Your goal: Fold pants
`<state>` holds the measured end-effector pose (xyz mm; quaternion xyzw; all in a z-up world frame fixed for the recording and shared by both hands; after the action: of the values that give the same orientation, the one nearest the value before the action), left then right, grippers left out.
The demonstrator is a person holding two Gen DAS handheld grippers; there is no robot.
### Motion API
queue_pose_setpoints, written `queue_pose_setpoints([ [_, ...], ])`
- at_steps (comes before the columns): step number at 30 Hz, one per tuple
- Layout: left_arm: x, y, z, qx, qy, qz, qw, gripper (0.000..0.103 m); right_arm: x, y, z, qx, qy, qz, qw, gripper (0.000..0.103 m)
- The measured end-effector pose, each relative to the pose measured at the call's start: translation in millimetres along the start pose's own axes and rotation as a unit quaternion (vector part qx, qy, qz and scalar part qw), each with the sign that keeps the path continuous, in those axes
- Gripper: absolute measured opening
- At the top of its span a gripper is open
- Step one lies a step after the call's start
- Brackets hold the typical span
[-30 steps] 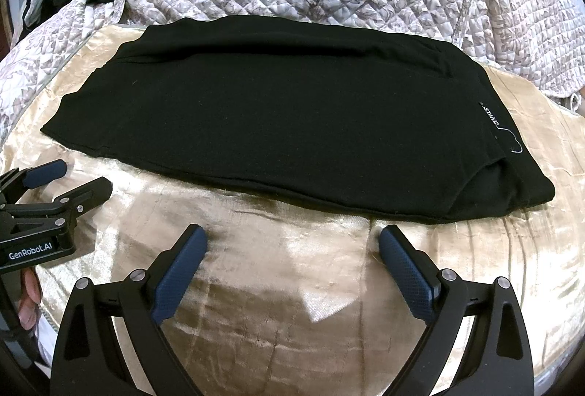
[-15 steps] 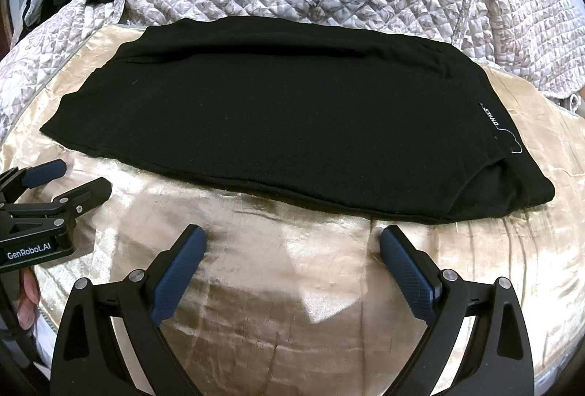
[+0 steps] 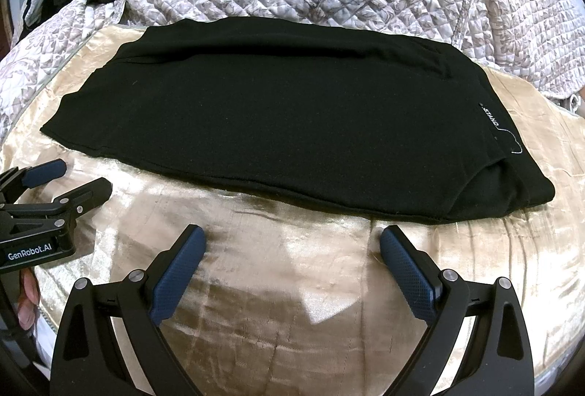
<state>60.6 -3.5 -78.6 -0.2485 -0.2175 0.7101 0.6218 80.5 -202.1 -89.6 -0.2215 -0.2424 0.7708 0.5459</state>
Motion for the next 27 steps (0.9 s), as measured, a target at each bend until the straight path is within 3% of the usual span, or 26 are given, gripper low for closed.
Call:
queue_pose_setpoints([
  [27, -0.3, 0.2, 0.1, 0.0, -0.002, -0.001, 1.0, 0.096, 1.7, -0.6, -1.1, 0.002, -0.001, 0.001, 1.0, 0.097],
])
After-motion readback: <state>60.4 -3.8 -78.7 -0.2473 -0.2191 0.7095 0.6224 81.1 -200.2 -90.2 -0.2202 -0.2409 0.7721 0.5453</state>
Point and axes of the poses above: each gripper's, at about its wrist camera, not at the fingertips, and z roughly against the way its jaws point, x to its left, y to its underside, the point moved 10 cm from there along -z, roughly the way its jaws point, and after that the axes turned 7 degrees about z, right-handed, at the moved point
